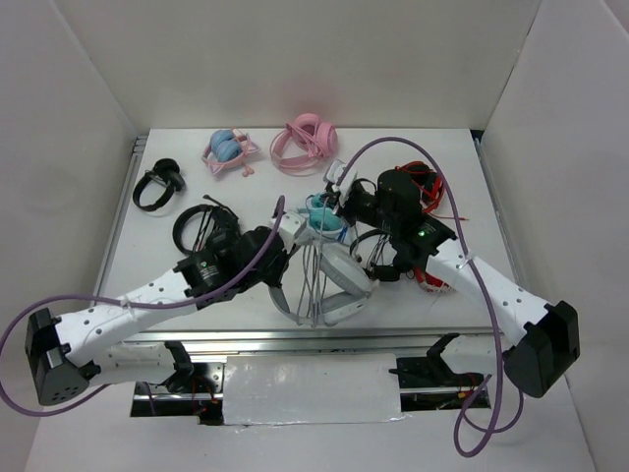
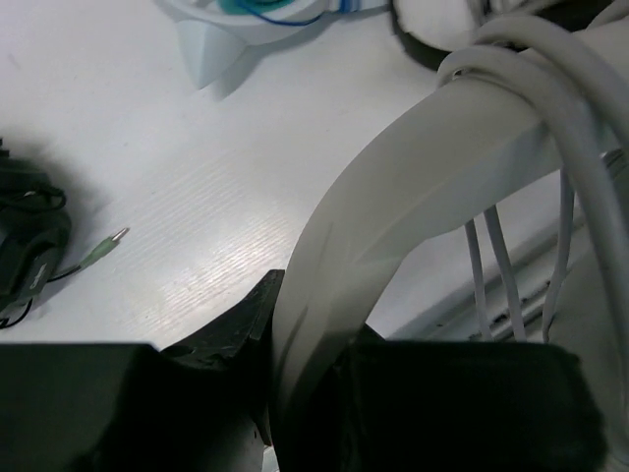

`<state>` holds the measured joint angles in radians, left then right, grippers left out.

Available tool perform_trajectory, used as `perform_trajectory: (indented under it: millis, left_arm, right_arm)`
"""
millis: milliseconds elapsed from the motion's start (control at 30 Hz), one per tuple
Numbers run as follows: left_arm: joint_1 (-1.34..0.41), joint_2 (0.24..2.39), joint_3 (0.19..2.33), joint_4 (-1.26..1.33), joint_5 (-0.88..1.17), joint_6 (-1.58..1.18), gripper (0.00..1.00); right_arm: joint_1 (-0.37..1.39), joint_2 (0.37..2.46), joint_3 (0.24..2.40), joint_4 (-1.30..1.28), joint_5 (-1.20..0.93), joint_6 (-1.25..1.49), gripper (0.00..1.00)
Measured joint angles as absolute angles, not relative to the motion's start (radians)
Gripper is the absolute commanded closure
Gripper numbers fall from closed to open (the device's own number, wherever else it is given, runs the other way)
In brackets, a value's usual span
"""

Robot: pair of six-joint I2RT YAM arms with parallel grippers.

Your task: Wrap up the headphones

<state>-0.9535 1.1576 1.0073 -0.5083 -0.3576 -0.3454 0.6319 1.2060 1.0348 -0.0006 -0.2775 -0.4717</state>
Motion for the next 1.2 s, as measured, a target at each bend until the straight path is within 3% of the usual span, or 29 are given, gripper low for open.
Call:
perform_trajectory:
  millis: [167,300,733,833,967,1033,1200]
  left_arm:
    - [-0.987,1.061,1.016,-0.500,-0.289,-0.304,1.00]
    - [-0.990,1.016,1.082,-0.511,-0.271,-0.270,1.00]
    - [-0.995,1.135,1.568,-0.615,-0.257,-0.186,1.00]
    - [-0.995,1.145,1.604,-0.615,-0.283,-0.189,1.00]
    - [-0.995,1.145,1.610,-0.617,-0.358,-0.213,1.00]
    - [-0.995,1.146,1.607,-0.622,-0.406,-0.233,1.00]
    - [-0.994,1.143,1.579,-0.622,-0.538,-0.300,1.00]
  right_arm:
    - [0.570,1.259,1.038,-0.018,-0.455,-0.439,0.82]
    - [0.541,1.300,1.024,0.021,-0.554,-0.379,0.71]
    - [0.567,1.496,0.901,0.330,-0.735,-0.113,0.64]
    - [0.581,1.497,0.820,0.419,-0.741,-0.041,0.70]
    - [0.609,1.480,0.683,0.588,-0.722,0.068,0.94]
    - [0.628,1.456,0.601,0.678,-0.706,0.127,1.00]
    - [0.695,1.365,0.441,0.857,-0.610,0.242,1.00]
